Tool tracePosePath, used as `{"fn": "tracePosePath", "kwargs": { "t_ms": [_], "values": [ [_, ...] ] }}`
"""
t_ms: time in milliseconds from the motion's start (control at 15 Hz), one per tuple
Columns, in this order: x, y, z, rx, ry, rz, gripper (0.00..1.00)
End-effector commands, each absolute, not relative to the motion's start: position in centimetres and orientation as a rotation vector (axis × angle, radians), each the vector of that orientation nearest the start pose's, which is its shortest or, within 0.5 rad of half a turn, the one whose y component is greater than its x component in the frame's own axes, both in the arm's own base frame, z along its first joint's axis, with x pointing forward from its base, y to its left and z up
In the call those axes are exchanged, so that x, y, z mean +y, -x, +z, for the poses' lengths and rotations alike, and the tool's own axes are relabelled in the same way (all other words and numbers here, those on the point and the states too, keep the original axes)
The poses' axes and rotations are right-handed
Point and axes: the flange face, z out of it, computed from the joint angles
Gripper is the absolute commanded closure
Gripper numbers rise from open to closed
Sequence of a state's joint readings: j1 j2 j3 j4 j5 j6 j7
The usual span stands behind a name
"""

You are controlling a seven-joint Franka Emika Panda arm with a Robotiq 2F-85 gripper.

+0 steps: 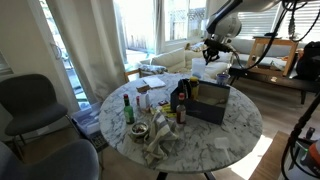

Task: Pour the car out of the clear cup and into the box

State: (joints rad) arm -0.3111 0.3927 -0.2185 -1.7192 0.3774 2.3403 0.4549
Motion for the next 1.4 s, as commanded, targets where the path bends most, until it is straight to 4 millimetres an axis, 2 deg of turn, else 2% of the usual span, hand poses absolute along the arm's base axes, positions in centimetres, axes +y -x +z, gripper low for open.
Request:
{"fn": "tracePosePath", "kwargs": {
  "t_ms": [0, 133, 267, 400, 467, 600, 733, 800, 867, 1200, 1267, 1333],
  "values": [
    [-31.6, -53.1, 42.7, 1.534, 2.614, -0.216, 0.99],
    [-32.1, -49.6, 45.4, 1.520, 2.749, -0.169, 0.99],
    [-33.3, -46.5, 49.5, 1.519, 2.891, -0.180, 0.99],
    [-33.6, -45.6, 54.1, 1.449, 3.018, -0.312, 0.99],
    [-34.5, -47.4, 51.5, 1.519, 2.926, -0.266, 0.95],
    [-34.2, -46.1, 54.8, 1.484, 2.973, -0.344, 0.95],
    [-33.9, -45.7, 55.3, 1.471, 2.983, -0.352, 0.95],
    [-33.9, -45.7, 55.0, 1.468, 2.986, -0.342, 0.99],
    [-33.4, -45.9, 54.3, 1.431, 3.155, -0.337, 0.99],
    [-32.3, -45.3, 53.0, 1.383, 3.493, -0.257, 0.99],
    [-32.0, -45.4, 52.7, 1.355, 3.532, -0.228, 0.99],
    [-31.7, -45.5, 52.5, 1.327, 3.487, -0.197, 0.99]
  ]
}}
